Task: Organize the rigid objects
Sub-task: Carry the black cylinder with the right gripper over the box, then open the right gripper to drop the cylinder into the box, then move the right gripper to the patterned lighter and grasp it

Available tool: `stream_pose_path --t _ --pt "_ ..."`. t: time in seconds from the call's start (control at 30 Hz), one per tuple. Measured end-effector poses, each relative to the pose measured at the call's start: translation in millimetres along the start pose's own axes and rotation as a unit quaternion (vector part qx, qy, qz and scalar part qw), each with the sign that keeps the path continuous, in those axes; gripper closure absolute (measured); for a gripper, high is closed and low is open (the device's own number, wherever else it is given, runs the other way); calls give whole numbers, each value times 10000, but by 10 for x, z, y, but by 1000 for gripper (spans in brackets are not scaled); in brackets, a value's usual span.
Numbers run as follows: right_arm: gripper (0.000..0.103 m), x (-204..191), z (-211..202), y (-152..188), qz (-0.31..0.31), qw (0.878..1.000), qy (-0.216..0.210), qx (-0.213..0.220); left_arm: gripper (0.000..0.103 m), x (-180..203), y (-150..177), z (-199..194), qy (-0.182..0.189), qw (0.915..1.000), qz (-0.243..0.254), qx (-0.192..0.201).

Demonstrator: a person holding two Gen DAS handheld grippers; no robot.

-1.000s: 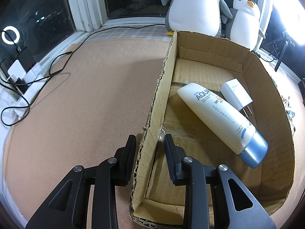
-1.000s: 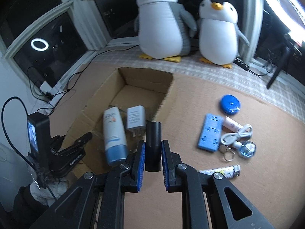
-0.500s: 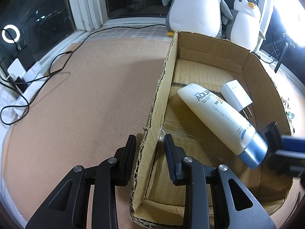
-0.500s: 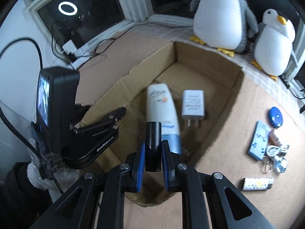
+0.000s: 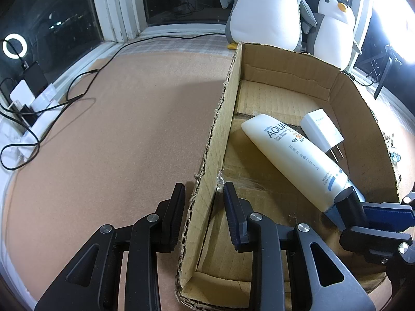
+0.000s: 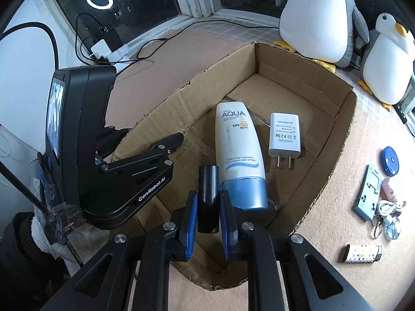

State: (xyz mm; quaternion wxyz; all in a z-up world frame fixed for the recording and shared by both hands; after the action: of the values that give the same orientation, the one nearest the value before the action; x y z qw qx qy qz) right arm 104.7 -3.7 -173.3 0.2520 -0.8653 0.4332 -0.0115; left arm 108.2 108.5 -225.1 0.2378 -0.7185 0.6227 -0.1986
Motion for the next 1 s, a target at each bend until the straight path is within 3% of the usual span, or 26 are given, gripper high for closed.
stream_pose_path --t 0.13,0.23,0.27,0.63,1.0 --pt "87 -31 0 -5 -72 10000 6 3 74 5 -2 1 -3 10000 -1 3" --pt "70 -65 -22 2 -145 9999 33 47 74 1 -2 3 -6 10000 1 3" --pt "68 -72 -34 0 -151 9998 41 79 74 4 -4 5 -8 10000 2 5" --pt "68 36 -217 31 80 9996 -19 266 74 -1 -6 4 -12 10000 11 6" --pt "68 485 -575 178 763 9952 15 619 74 -10 -18 7 -28 10000 28 13"
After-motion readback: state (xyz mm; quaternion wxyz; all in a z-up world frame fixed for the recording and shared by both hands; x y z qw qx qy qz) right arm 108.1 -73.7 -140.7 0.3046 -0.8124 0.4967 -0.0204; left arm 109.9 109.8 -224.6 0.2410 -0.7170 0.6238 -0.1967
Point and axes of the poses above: each gripper's, at about its wrist camera, not at the fingertips, and z roughly the way its jaws point, x to its right, y to its underside, the point moved 5 cm from there along z, roughly the way its jaws point, and after that the axes turned 3 degrees about x, right-handed, at the moved point
